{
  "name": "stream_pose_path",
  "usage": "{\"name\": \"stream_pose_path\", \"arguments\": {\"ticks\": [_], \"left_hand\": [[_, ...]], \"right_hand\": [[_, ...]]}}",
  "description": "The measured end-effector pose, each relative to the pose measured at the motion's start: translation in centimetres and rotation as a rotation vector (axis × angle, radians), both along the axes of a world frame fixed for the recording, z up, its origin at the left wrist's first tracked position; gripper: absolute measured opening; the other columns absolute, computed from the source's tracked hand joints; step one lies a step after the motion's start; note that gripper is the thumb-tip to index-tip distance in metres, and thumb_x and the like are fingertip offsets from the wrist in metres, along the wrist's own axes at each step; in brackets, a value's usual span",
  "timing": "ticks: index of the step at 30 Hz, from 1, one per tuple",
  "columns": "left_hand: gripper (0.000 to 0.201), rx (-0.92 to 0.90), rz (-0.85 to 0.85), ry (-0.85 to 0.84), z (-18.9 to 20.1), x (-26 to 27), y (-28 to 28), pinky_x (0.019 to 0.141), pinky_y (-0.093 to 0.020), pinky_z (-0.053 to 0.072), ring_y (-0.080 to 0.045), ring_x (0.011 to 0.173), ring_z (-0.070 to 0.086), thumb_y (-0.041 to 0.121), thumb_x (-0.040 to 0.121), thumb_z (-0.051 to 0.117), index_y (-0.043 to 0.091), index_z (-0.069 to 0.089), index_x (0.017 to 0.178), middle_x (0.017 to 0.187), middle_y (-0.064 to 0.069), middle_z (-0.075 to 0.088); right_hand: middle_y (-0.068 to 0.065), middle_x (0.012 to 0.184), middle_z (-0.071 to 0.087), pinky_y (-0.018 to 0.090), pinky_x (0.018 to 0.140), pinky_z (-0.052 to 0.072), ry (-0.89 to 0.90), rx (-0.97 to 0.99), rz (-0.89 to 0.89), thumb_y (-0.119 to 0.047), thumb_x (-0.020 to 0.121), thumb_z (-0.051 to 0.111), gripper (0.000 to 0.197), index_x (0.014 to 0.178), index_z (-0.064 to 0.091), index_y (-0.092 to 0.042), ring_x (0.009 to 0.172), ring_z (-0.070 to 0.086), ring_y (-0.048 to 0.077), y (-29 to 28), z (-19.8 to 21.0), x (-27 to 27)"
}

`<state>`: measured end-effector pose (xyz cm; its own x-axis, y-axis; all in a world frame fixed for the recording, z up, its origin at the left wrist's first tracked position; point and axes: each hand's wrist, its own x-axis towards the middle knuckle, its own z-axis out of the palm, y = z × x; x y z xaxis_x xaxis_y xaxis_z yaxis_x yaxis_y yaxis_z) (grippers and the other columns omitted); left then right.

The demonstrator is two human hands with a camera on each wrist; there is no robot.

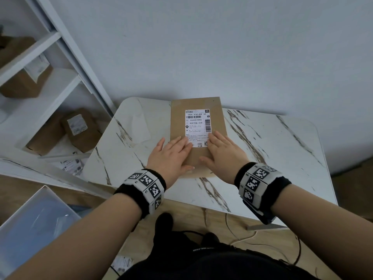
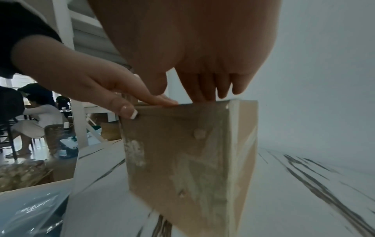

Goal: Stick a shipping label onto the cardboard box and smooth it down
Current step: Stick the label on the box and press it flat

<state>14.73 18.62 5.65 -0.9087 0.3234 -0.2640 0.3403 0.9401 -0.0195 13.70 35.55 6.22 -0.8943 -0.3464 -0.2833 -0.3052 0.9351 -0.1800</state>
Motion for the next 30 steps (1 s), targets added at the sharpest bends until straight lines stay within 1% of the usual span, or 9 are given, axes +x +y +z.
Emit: {"name": "stream_pose_path", "arguments": {"ticks": [4,9,14,17,19,23,25,27,30], "left_hand": [[0.067,-0.015,-0.046,-0.055,0.4,-1.0,-0.5,0.123,-0.043,0.002,-0.008,0.150,0.004,0.057,0.094,0.026,0.027,0.012,0.152,0.162,0.010,0.006],[0.054,0.011,-0.118,-0.118,1.1,-2.2,-1.5,0.122,-0.042,0.000,-0.006,0.150,0.004,0.045,0.100,0.019,0.030,0.013,0.151,0.161,0.013,0.007],[0.050,0.053,-0.188,-0.170,1.4,-3.4,-2.5,0.122,-0.040,0.000,-0.003,0.149,0.005,0.037,0.101,0.021,0.033,0.016,0.150,0.161,0.016,0.008],[0.049,0.081,-0.204,-0.144,1.0,-4.5,-3.4,0.121,-0.040,-0.001,-0.001,0.148,0.010,0.037,0.100,0.029,0.037,0.022,0.148,0.158,0.020,0.016],[0.055,0.067,-0.200,-0.098,0.8,-5.3,-4.1,0.122,-0.042,0.000,-0.004,0.147,0.013,0.047,0.095,0.034,0.037,0.021,0.148,0.157,0.019,0.020],[0.082,-0.036,-0.181,-0.131,0.9,-6.9,-4.6,0.122,-0.045,0.001,-0.012,0.150,-0.001,0.066,0.086,0.032,0.029,0.001,0.152,0.162,0.011,-0.002],[0.093,-0.033,-0.112,-0.156,1.0,-7.8,-4.7,0.122,-0.047,0.002,-0.018,0.150,-0.005,0.074,0.080,0.035,0.029,-0.003,0.152,0.162,0.007,-0.007],[0.108,0.006,0.022,-0.207,1.0,-8.9,-4.7,0.122,-0.048,0.008,-0.027,0.150,-0.002,0.079,0.069,0.046,0.029,-0.002,0.151,0.162,-0.003,-0.006],[0.127,0.132,0.212,-0.358,1.1,-10.0,-4.7,0.117,-0.043,0.028,-0.029,0.145,0.025,0.072,0.056,0.068,0.018,0.004,0.151,0.160,-0.013,0.012]], "right_hand": [[0.004,0.162,0.004,0.033,0.123,0.002,-0.069,0.073,0.084,-0.035,0.101,0.023,0.057,0.151,0.013,-0.011,0.150,0.003,0.017,-1.2,0.8,-2.6],[0.007,0.162,-0.002,0.037,0.123,0.009,-0.186,0.144,0.059,-0.019,0.098,0.036,0.061,0.151,0.009,-0.008,0.150,0.002,0.021,-3.4,2.0,-6.8],[0.008,0.158,0.014,0.043,0.118,0.024,-0.165,0.160,0.036,-0.014,0.094,0.044,0.059,0.148,0.021,-0.005,0.146,0.016,0.025,-5.9,2.2,-10.2],[0.005,0.161,0.003,0.041,0.121,0.016,-0.137,0.143,0.083,-0.016,0.096,0.042,0.063,0.150,0.011,-0.007,0.148,0.006,0.025,-6.4,1.9,-10.9],[0.000,0.162,-0.007,0.040,0.122,0.008,-0.142,0.160,0.146,-0.020,0.098,0.036,0.064,0.152,0.001,-0.012,0.149,-0.003,0.023,-5.7,1.5,-10.6],[-0.007,0.161,-0.007,0.039,0.123,0.004,-0.135,0.156,0.204,-0.026,0.100,0.030,0.060,0.152,0.000,-0.022,0.150,-0.004,0.017,-3.5,1.1,-9.8],[-0.008,0.162,-0.004,0.040,0.123,0.003,-0.129,0.126,0.106,-0.032,0.098,0.036,0.063,0.152,0.003,-0.023,0.150,-0.004,0.017,-2.6,1.1,-9.7],[-0.005,0.162,-0.006,0.043,0.123,0.004,-0.138,0.056,-0.102,-0.045,0.091,0.048,0.080,0.152,0.002,-0.021,0.149,-0.005,0.020,-1.8,0.9,-9.9],[0.009,0.161,-0.003,0.039,0.121,0.018,-0.220,-0.138,-0.434,-0.050,0.071,0.073,0.119,0.151,-0.005,-0.007,0.148,0.012,0.027,-0.9,0.6,-10.1]]}}
